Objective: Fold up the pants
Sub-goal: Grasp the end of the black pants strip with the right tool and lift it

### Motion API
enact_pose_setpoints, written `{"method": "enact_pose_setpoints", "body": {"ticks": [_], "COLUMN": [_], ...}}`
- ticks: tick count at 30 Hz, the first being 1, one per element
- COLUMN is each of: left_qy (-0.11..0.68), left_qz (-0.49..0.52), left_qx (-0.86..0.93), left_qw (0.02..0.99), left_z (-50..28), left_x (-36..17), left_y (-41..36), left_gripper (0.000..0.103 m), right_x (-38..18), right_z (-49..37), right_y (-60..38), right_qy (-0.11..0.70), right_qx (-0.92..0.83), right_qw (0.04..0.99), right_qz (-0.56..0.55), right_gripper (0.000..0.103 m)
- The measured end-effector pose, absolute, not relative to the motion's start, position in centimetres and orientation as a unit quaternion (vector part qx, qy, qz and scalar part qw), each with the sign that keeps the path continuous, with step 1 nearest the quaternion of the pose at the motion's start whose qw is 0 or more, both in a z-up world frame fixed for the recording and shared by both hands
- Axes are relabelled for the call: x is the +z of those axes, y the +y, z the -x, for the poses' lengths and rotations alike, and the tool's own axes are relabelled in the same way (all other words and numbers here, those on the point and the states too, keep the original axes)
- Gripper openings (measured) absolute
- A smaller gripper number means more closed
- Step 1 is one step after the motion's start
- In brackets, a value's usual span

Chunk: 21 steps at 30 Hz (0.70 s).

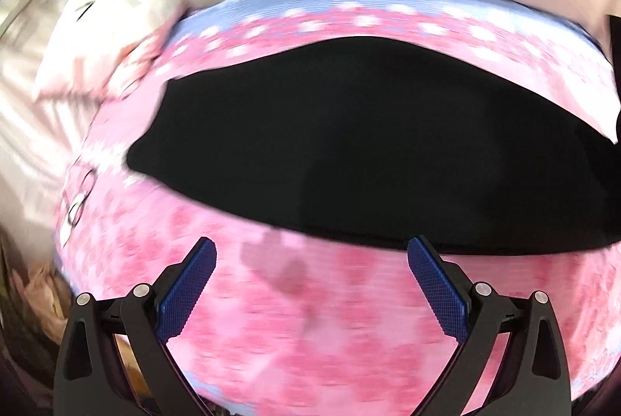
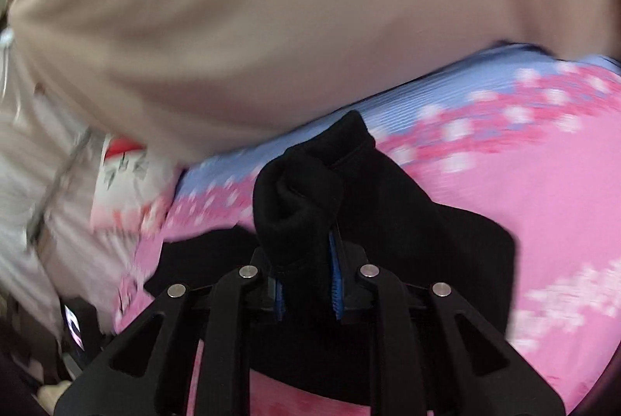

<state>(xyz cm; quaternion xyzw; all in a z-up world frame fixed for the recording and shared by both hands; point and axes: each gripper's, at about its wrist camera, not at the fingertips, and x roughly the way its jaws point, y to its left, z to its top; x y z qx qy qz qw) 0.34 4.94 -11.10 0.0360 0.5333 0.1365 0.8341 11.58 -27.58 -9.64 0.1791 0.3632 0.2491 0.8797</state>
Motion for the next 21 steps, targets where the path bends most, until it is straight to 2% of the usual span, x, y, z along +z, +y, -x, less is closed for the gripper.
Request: {"method": "enact_pose_setpoints", "body": {"ticks": [5, 9, 11, 14, 17, 19, 21], "left_qy": [0.535, 0.538, 0.541, 0.536, 0.533, 0.532, 0.533], "left_qz": [-0.006, 0.003, 0.003, 0.002, 0.0, 0.0, 0.0], "left_qx": [0.177, 0.198, 0.201, 0.195, 0.185, 0.177, 0.172], "left_qw": [0.826, 0.82, 0.817, 0.821, 0.826, 0.828, 0.829], "left_z": [0.9, 1.4, 1.2, 0.8, 0.1, -0.4, -1.1], "left_x": [-11.4, -12.3, -12.7, -12.9, -13.1, -13.3, -13.4], "left_y": [12.8, 18.2, 19.9, 21.9, 23.1, 23.5, 23.7], "left_gripper": [0.098, 0.098, 0.098, 0.098, 0.098, 0.098, 0.098], "right_x": [-15.5, -21.0, -20.4, -17.2, -14.5, -14.9, -17.7], "right_z": [-12.4, -11.1, -9.4, -7.5, -7.8, -9.5, -11.2], "right_y": [-13.6, -7.1, -6.3, -7.3, -9.9, -10.6, -9.9], "right_qy": [0.433, 0.483, 0.463, 0.453, 0.438, 0.453, 0.478], "right_qx": [0.302, 0.286, 0.276, 0.284, 0.281, 0.262, 0.254], "right_qw": [0.845, 0.827, 0.84, 0.845, 0.852, 0.846, 0.832], "right_qz": [-0.083, 0.023, 0.057, 0.027, -0.06, -0.099, -0.124], "right_gripper": [0.017, 0.021, 0.039, 0.041, 0.041, 0.039, 0.037]}}
